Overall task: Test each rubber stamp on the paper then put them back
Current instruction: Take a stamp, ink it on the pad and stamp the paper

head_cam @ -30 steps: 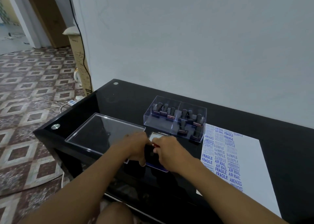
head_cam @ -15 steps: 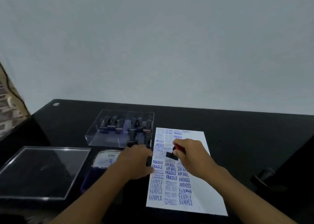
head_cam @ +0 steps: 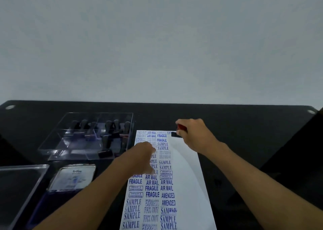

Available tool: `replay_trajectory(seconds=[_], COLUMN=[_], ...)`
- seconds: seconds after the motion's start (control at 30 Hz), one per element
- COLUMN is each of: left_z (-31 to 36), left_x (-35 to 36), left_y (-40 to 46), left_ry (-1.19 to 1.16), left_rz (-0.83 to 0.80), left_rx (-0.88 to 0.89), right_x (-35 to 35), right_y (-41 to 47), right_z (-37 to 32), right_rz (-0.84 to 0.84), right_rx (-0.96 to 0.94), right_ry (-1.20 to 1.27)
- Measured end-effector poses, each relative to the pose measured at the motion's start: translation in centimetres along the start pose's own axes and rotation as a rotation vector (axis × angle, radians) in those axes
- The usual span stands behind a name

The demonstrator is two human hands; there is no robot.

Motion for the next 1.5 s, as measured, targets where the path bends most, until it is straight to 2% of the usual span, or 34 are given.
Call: replay_trajectory(seconds=[0.3, 0.77, 1.33, 1.5], left_z=[-0.5, -0.5, -0.2, -0.3], left_x=[0.2, 0.2, 0.1, 0.1], left_y=[0.3, 0.3, 0.3, 0.4], left_ry=[-0.026, 0.018, 0.04, 0.044], left_rz=[0.023, 0.004, 0.009, 0.005], left_rx=[0.013, 0.036, 0.029, 0.027], right_x=[2.9, 3.6, 3.9, 4.2], right_y=[2.0, 2.5, 6.6, 4.5], right_z=[0.7, 1.3, 1.1, 1.1], right_rz=[-0.084, -0.058, -0.238, -0.149], right_rx=[-0.026, -0.016, 0.049, 0.031], right_ry=[-0.057, -0.026, -0.149, -0.128])
Point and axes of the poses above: each hand's wrist, its own y-axis towards the middle knuckle, its own x-axis out of the palm, z = x × y, the point moved 7 cm from there along y, towards the middle knuckle, and after that the axes turned 3 degrees about -x, right-handed, at the moved point
